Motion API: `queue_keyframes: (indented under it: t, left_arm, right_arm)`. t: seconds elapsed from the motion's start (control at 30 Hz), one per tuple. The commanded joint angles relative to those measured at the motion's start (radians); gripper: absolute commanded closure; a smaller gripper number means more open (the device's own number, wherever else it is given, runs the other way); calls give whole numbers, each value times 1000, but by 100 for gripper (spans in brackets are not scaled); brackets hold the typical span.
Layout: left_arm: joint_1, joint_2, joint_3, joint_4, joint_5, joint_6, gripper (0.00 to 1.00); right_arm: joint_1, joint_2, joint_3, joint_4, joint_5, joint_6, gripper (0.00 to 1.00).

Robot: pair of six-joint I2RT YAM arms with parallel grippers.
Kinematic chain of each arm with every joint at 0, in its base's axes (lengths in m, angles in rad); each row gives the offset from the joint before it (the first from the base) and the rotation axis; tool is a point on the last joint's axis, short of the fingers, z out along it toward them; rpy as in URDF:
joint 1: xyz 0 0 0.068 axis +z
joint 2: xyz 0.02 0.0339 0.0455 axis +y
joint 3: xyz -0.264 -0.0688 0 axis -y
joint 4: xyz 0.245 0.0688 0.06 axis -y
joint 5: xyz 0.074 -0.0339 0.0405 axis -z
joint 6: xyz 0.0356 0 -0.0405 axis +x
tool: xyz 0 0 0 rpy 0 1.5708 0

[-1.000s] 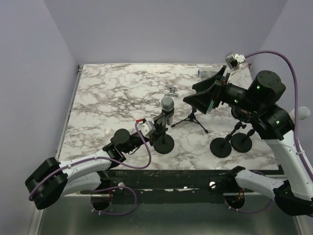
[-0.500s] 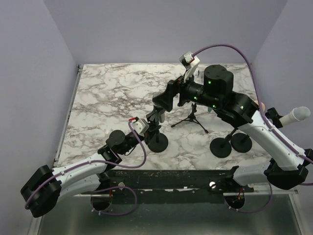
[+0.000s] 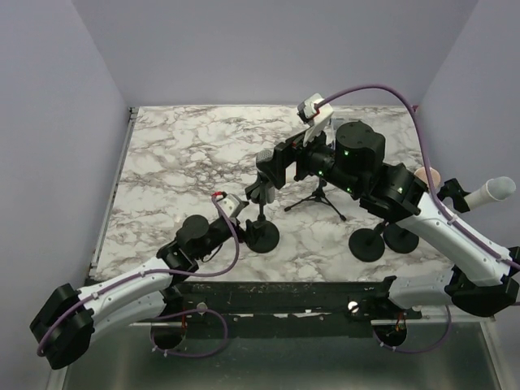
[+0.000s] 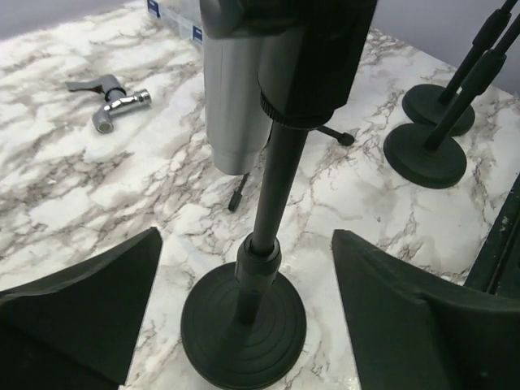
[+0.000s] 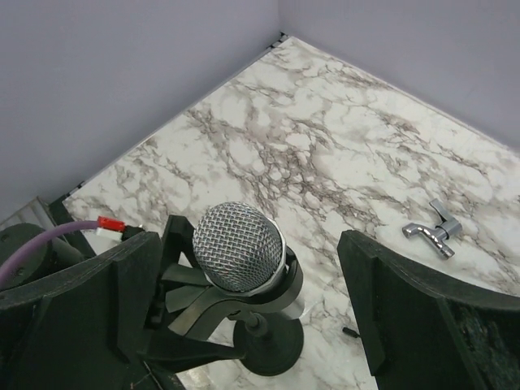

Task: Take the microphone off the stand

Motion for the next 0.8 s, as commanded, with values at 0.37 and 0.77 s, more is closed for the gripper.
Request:
queue_keyframes:
  t: [0.37,0.77]
  left_arm:
    - [-4,-331,203,-407,-13,-180,1]
    - [-87,-233,331,-392,-131,-98,1]
  right_arm:
    - [89,-5,-89,101,166,-66,0]
    - [100,25,-95,146,275,-38,0]
